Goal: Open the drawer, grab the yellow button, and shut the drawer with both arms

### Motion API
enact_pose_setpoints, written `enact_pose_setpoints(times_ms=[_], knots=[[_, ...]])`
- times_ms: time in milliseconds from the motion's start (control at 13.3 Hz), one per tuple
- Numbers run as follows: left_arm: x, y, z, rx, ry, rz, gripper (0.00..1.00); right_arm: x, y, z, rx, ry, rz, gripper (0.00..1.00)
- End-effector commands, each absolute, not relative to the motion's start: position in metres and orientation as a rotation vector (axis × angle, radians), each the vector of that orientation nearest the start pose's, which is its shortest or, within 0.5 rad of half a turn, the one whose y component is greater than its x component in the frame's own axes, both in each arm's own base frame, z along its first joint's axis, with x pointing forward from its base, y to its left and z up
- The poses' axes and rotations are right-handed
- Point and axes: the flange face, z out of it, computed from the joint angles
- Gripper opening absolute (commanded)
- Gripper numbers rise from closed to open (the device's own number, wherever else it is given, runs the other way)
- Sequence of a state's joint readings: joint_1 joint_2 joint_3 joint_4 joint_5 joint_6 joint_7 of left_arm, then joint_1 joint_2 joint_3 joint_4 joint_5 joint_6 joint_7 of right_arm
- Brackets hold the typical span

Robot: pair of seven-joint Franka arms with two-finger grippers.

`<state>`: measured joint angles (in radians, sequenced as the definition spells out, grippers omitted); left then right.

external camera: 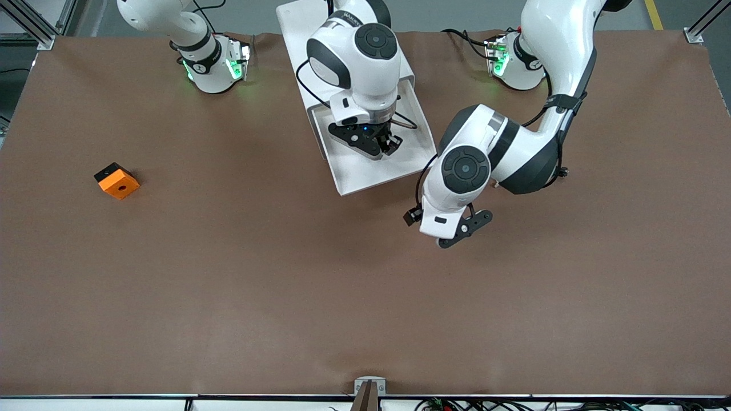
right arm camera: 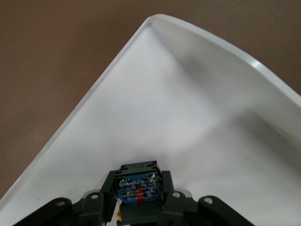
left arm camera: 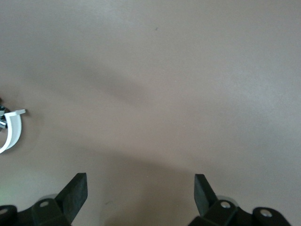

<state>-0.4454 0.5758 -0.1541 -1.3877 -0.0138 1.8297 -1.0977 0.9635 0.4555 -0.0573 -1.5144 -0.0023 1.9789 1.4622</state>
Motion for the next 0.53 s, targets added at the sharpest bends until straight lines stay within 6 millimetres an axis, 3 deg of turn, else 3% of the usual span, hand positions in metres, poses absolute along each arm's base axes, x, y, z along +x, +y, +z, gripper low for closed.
enact_pose_setpoints(times_ms=[0, 451], knots=[[0.571, -0.371, 0.367, -3.054, -0.694, 0.169, 1.00, 0.420, 0.549, 0.403, -3.032, 0.830, -0.043, 0.00], [0.549, -0.380, 0.351, -3.100, -0.623, 0.148, 1.00, 0.431, 0.540, 0.407, -3.049, 0.757, -0.040, 0.00]])
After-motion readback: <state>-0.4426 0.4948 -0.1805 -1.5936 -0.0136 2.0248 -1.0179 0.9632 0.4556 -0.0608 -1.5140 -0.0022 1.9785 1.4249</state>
